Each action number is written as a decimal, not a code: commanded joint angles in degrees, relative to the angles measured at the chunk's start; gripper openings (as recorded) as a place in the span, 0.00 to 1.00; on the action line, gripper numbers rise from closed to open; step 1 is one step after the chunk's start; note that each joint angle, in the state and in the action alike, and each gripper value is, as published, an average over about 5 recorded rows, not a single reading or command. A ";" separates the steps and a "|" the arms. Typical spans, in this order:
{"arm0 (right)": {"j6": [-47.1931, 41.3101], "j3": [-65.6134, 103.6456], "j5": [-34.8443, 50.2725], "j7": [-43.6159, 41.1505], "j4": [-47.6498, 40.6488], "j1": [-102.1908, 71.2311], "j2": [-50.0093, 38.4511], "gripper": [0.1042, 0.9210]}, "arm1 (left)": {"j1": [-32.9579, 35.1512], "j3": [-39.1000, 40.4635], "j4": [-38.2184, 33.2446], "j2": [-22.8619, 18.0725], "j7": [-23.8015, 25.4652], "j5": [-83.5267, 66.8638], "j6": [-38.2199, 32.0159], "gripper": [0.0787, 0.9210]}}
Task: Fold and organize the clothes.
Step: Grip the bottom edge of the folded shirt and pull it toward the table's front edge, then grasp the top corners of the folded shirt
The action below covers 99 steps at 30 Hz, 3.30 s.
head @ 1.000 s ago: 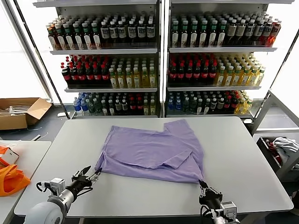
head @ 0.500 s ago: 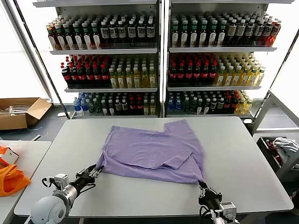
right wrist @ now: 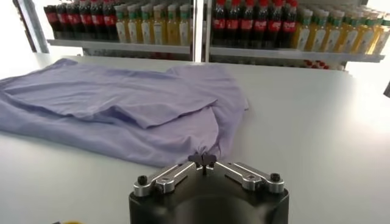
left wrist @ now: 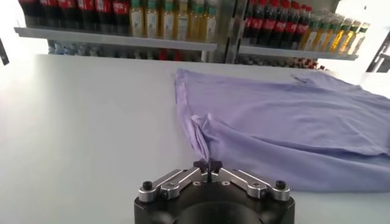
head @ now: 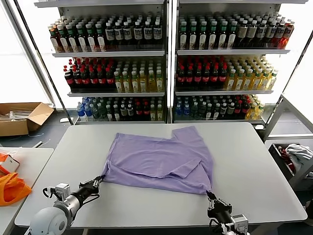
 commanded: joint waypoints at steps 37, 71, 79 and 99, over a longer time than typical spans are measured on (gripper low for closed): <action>2.24 11.55 -2.21 -8.49 5.03 -11.48 -1.23 0.19 | 30.28 -16.57 -22.31 -5.34 -0.39 1.59 1.46 0.05; -9.76 -10.13 11.78 -16.02 -35.86 53.00 -7.54 0.88 | -18.97 7.48 7.41 6.77 8.75 1.92 4.10 0.88; -9.51 -16.83 9.50 -16.67 -52.45 65.98 -1.97 0.88 | -32.13 15.47 19.76 3.69 8.72 2.12 3.98 0.88; -6.06 -20.91 3.11 -18.00 -70.74 72.59 7.02 0.73 | -32.80 16.58 28.85 1.50 10.74 5.65 2.40 0.88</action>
